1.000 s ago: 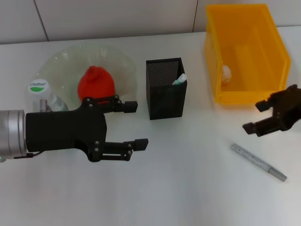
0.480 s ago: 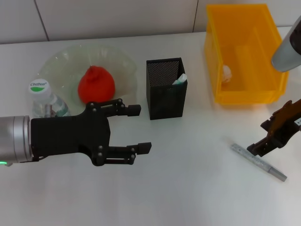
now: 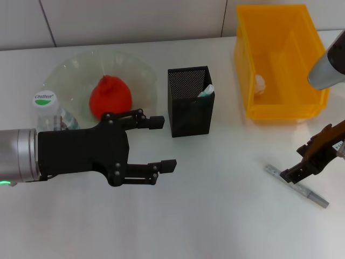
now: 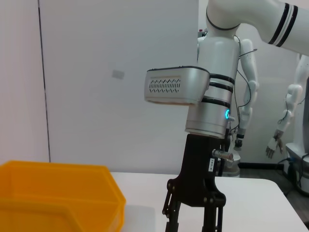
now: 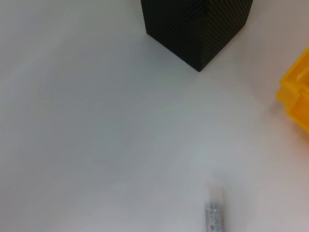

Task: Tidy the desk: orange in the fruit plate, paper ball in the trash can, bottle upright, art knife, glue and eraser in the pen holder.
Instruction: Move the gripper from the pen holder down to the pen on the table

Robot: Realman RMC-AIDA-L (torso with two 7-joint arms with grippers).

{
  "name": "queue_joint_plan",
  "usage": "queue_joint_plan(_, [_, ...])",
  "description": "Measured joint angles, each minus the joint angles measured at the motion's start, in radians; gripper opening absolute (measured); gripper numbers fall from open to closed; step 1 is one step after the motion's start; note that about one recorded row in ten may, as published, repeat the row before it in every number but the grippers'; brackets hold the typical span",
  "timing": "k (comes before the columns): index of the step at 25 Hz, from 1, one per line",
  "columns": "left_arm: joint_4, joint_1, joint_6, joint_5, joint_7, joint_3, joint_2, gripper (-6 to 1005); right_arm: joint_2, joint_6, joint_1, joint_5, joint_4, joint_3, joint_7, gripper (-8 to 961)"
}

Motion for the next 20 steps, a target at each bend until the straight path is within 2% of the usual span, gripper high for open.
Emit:
queue_joint_plan(11, [-0.001,-0.004,-0.001,-0.006,0.001,-0.003,0.002,813,0.002,0.101,0.001,0.003,0.062,-0.059,0.011,760])
queue_joint_plan(16, [-0.001,-0.004,-0.001,-0.006,0.002,-0.008,0.002,813,0.002,0.126,0.004,0.017,0.075,-0.082,0.016,695])
queue_joint_plan(20, [-0.001,-0.003,-0.001,-0.006,0.006,-0.009,0.003,813,0.002,0.131,0.01,0.026,0.088,-0.083,0.018,592])
